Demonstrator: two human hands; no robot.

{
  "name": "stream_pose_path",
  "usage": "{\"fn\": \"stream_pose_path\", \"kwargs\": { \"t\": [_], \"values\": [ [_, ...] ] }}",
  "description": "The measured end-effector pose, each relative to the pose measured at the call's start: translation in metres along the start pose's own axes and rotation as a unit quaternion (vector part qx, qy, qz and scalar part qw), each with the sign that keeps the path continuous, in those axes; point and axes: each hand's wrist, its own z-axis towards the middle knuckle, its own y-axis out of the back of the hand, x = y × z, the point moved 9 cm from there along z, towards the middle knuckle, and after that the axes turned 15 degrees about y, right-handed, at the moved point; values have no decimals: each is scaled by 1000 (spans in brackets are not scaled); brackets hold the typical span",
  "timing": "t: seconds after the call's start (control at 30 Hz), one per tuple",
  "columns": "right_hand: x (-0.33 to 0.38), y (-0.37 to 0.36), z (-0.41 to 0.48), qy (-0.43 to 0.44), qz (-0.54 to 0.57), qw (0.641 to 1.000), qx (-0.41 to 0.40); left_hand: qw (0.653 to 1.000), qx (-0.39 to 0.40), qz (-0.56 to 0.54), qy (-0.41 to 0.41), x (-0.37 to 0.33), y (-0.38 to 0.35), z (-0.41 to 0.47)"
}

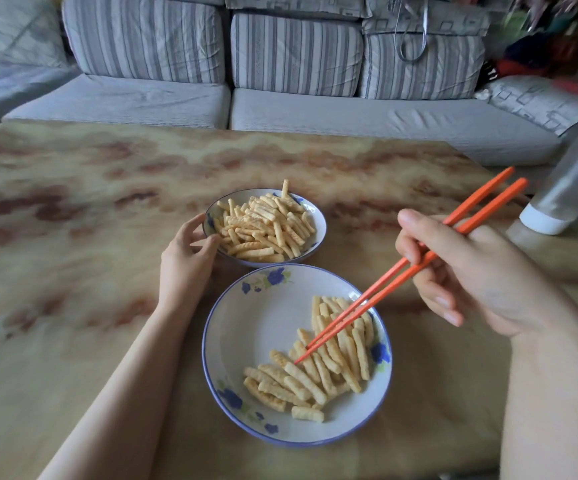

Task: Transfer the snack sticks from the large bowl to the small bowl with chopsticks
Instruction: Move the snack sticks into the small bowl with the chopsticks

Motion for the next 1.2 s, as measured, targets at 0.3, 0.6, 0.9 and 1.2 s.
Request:
{"fn": "stream_pose_path", "kwargs": {
  "t": [0.3,0.6,0.9,1.2],
  "values": [
    [-4,14,13,54,80,983,-154,1000,-1,-2,3,2,0,2],
    [-17,15,20,86,112,937,-319,1000,1,-9,3,2,0,2],
    [-35,-15,33,77,80,947,-300,1000,4,-11,4,2,-1,1],
    [-26,-4,32,86,67,958,-264,1000,10,-18,9,3,-2,2]
  ]
}}
